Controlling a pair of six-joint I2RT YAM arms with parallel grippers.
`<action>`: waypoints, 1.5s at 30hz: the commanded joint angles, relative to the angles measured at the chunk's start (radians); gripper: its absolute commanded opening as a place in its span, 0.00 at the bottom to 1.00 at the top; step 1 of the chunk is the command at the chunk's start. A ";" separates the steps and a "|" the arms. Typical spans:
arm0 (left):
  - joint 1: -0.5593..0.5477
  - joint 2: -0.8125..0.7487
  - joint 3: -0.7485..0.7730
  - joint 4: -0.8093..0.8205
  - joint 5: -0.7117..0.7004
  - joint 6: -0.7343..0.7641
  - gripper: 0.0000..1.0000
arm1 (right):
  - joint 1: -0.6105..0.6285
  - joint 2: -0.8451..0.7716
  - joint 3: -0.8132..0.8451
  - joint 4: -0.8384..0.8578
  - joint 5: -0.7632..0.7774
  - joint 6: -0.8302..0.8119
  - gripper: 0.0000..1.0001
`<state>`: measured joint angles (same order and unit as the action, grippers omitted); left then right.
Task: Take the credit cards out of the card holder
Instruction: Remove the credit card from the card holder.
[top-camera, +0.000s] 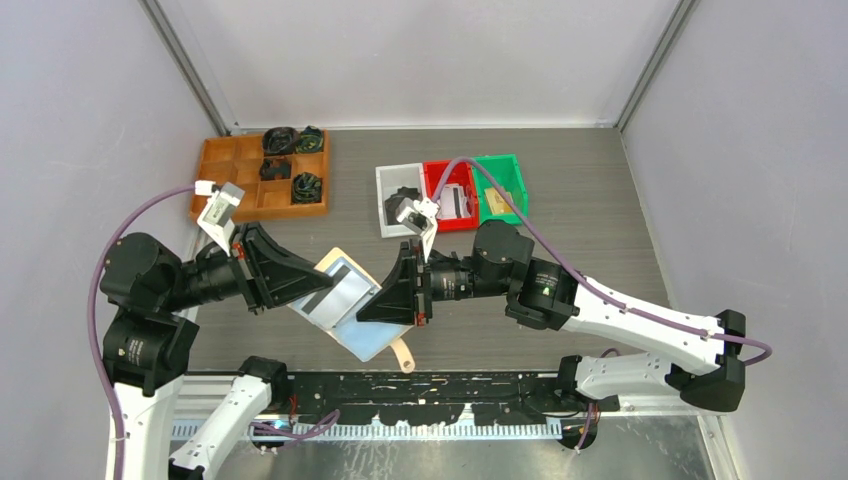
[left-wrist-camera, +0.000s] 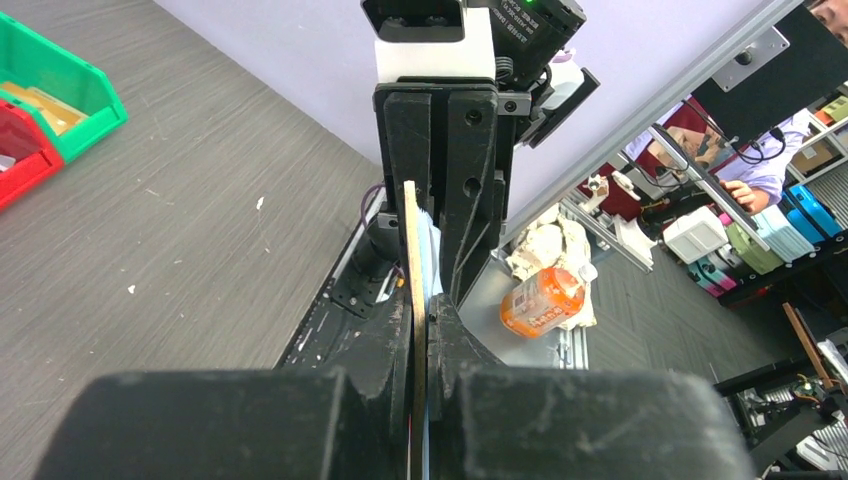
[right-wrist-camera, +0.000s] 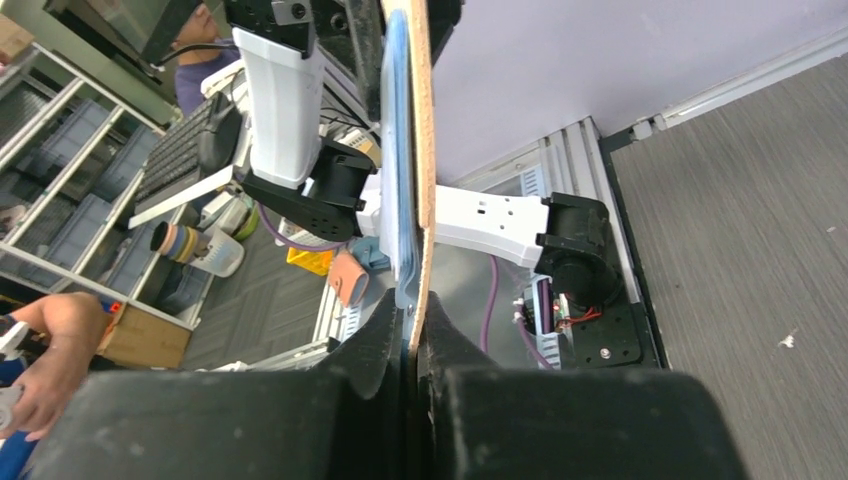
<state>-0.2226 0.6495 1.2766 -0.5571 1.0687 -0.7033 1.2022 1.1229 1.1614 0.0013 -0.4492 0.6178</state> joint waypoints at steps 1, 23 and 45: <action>-0.004 0.000 0.018 0.032 -0.031 0.014 0.04 | 0.001 -0.017 0.005 0.136 -0.065 0.047 0.01; -0.003 -0.016 -0.048 0.111 0.172 -0.124 0.26 | 0.002 -0.041 0.003 0.121 -0.064 0.009 0.01; -0.003 -0.022 -0.033 -0.024 0.195 0.037 0.33 | 0.002 0.014 0.129 -0.033 -0.131 -0.013 0.01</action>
<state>-0.2234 0.6319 1.2213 -0.5564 1.2541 -0.7151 1.2045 1.1301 1.2110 -0.0425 -0.5491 0.6106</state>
